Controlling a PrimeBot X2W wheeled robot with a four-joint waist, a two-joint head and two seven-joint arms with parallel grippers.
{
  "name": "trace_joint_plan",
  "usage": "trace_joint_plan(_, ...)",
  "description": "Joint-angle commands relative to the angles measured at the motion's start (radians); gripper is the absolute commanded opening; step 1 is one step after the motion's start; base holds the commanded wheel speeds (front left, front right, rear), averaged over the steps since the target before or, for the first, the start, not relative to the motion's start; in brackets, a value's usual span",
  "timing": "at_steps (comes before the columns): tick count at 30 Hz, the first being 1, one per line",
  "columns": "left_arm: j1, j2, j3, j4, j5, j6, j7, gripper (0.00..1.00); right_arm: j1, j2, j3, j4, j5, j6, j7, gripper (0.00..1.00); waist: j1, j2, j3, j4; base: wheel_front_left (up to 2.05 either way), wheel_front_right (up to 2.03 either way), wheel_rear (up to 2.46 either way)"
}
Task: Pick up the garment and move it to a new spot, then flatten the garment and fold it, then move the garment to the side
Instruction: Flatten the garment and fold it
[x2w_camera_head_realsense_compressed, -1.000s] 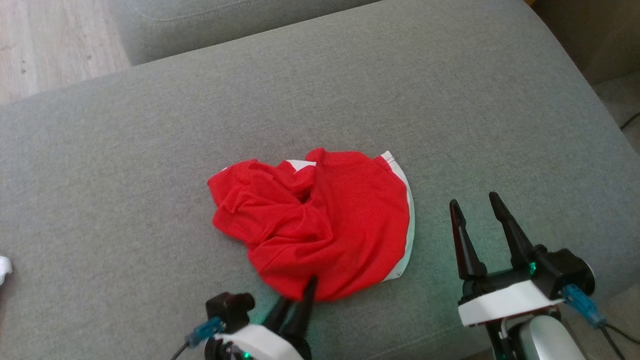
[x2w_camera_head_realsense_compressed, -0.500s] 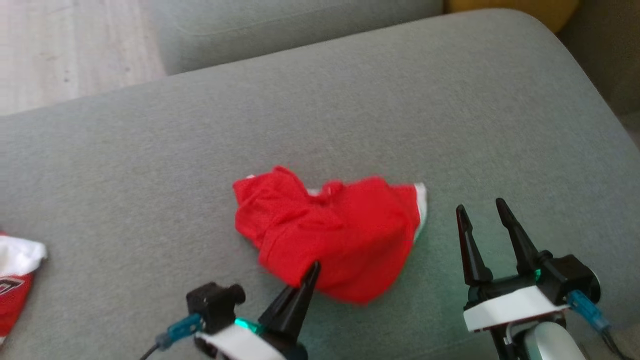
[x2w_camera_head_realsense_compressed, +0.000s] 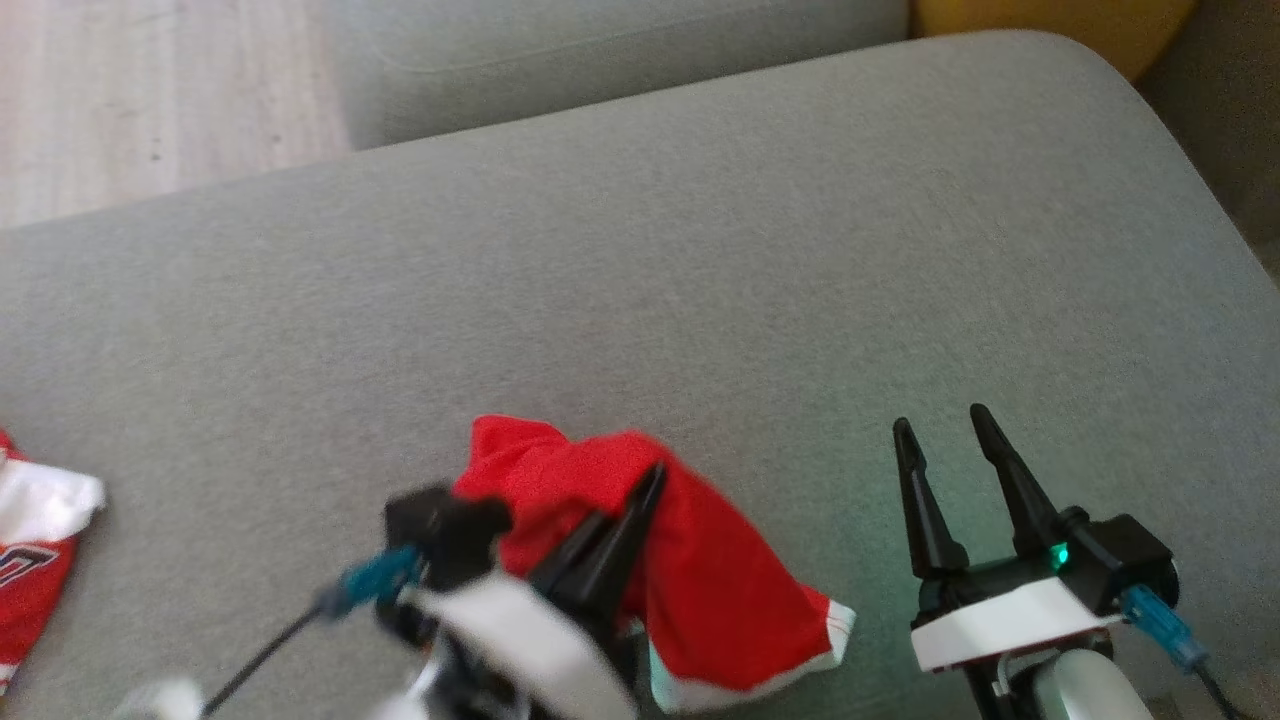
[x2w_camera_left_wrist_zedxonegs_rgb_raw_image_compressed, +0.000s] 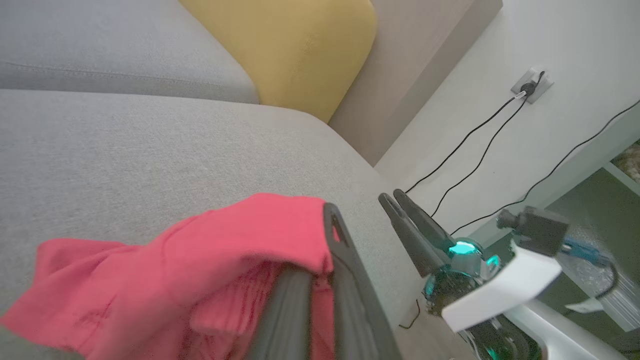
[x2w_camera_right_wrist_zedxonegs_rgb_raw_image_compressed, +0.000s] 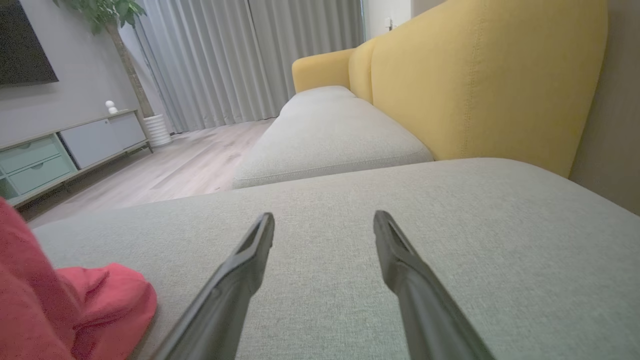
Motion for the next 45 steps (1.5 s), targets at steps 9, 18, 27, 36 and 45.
trace_joint_plan(9, -0.337, -0.157, 0.039, 0.385, 0.001, -0.022, 0.018, 0.0, -0.078, -0.002, 0.062, -0.029, 0.027, 0.008, -0.011, 1.0, 0.0001, 0.0, 0.075, -0.129, 0.0, 0.0, 0.0)
trace_joint_plan(18, -0.54, -0.184, 0.079, 0.789, 0.056, -0.07, -0.109, 0.26, -0.085, -0.002, 0.073, -0.024, 0.029, 0.008, -0.011, 1.0, 0.0001, 0.0, 0.089, -0.203, 0.0, 0.0, 0.0)
trace_joint_plan(27, -0.581, -0.186, 0.048, 0.916, 0.109, -0.099, -0.209, 1.0, -0.061, -0.002, 0.057, -0.024, 0.01, 0.008, -0.011, 1.0, 0.0001, 0.0, 0.057, -0.15, 0.0, 0.0, 0.0)
trace_joint_plan(36, -0.519, -0.149, -0.14, 0.68, 0.222, -0.138, -0.116, 1.0, -0.044, -0.002, 0.048, -0.027, -0.001, 0.008, -0.011, 1.0, 0.0001, 0.0, 0.037, -0.089, 0.0, 0.0, 0.0)
trace_joint_plan(45, -0.461, -0.077, -0.254, 0.572, 0.246, -0.16, 0.052, 1.0, -0.054, -0.002, 0.065, -0.028, 0.016, 0.008, -0.011, 1.0, 0.0001, 0.0, 0.058, -0.115, 0.0, 0.0, 0.0)
